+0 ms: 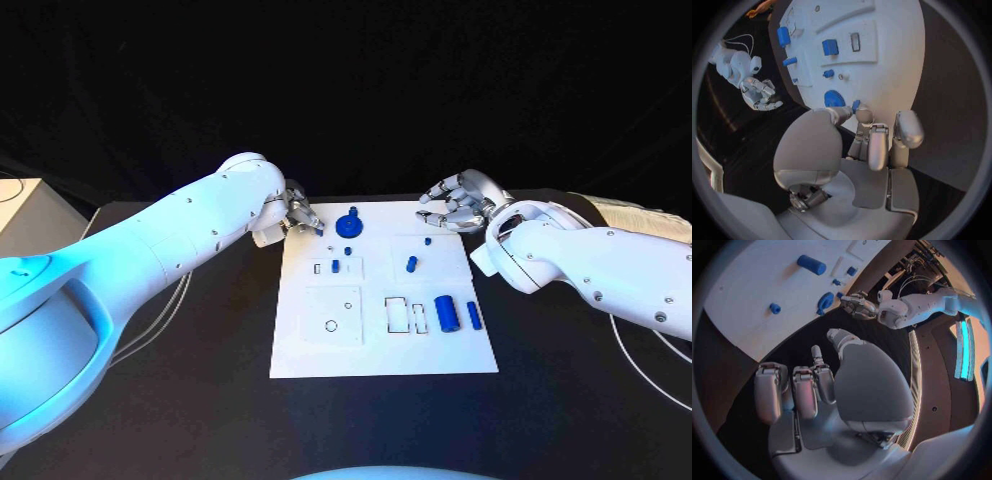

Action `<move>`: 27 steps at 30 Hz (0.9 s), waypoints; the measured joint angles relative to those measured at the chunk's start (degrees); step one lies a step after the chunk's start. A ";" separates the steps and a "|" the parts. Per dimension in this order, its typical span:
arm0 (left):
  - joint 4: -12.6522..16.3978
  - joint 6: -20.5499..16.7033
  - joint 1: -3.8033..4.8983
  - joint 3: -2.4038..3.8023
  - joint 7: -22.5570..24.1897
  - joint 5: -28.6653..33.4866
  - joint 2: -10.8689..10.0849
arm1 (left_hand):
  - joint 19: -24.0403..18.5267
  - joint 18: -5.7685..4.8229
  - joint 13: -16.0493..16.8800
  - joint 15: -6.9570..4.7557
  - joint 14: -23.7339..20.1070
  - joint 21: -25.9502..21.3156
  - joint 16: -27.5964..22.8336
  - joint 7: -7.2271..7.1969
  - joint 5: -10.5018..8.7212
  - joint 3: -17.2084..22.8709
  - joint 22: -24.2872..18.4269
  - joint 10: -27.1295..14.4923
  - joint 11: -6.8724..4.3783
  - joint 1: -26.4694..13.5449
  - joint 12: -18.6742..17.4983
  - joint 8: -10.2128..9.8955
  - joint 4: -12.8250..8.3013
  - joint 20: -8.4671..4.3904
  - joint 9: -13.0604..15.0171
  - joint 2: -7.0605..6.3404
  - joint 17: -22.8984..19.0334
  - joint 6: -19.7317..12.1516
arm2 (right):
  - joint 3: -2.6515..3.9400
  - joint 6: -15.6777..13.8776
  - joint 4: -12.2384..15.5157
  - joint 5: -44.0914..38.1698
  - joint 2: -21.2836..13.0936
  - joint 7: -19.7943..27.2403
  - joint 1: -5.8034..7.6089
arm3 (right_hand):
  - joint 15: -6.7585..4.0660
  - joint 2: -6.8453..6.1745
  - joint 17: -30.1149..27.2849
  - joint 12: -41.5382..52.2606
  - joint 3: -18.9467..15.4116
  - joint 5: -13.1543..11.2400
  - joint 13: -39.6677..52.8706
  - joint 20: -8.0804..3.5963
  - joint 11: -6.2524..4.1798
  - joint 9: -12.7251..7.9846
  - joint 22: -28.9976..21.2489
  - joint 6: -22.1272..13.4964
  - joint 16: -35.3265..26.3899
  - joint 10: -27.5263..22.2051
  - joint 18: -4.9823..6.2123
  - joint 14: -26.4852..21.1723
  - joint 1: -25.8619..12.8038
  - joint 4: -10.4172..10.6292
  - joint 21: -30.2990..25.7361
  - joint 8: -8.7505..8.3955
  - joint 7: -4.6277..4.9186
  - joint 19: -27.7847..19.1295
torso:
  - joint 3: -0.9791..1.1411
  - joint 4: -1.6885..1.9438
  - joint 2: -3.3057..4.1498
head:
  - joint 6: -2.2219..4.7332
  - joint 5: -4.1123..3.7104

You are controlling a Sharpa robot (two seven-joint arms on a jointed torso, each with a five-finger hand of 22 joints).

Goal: Assemble the parts on the task board

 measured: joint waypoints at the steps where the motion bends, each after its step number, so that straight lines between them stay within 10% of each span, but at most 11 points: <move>1: -0.02 -0.04 0.00 -0.05 0.05 0.19 0.02 | -0.25 0.00 -0.55 -0.12 0.07 0.00 0.00 -0.02 -0.08 0.75 -0.13 -0.23 -0.22 0.42 -0.32 1.19 -0.14 -0.25 0.00 -0.15 0.00 -0.24 | 0.00 0.00 -0.02 0.00 0.01 -0.01 0.00 | 0.00 0.00 0.00 0.00 0.00 0.00 0.00 0.00 0.00 0.00 0.00 0.00 0.00 0.00 0.00 0.00 0.00 0.00 0.00 0.00 0.00 0.00 | 0.00 0.01 -0.01 | -0.04 -0.01; 14: 3.04 -0.42 -0.07 -0.14 0.43 2.60 -1.61 | -0.18 -0.01 -1.28 -0.49 0.09 -0.01 0.00 -0.73 0.08 3.29 -0.14 -0.09 -0.94 0.49 -0.78 8.27 2.41 -0.58 -0.01 -0.90 0.00 -2.17 | 0.00 0.01 -0.13 0.00 -0.04 -0.04 0.00 | 0.00 0.00 0.00 0.00 0.00 0.24 -0.01 0.00 0.00 0.05 -0.01 0.00 0.00 0.00 0.00 0.00 0.00 0.00 0.00 0.00 0.00 0.00 | 0.01 0.09 -0.15 | 0.07 -0.08; 27: 15.83 -2.17 -0.25 -0.11 0.22 4.94 -9.05 | 0.03 -0.01 -0.67 -0.49 0.09 0.18 0.06 -0.61 0.60 3.65 0.40 0.31 -1.34 -0.26 -0.33 9.65 2.77 -0.78 0.00 -1.64 0.00 -2.27 | -0.01 0.03 -0.15 0.00 -0.50 -0.08 0.00 | 0.00 0.00 0.00 0.00 0.00 0.23 -0.01 0.00 0.00 0.04 -0.02 0.00 0.00 0.00 0.00 0.00 0.00 0.00 0.00 0.00 0.00 0.00 | -0.13 0.63 -0.73 | -0.15 -0.20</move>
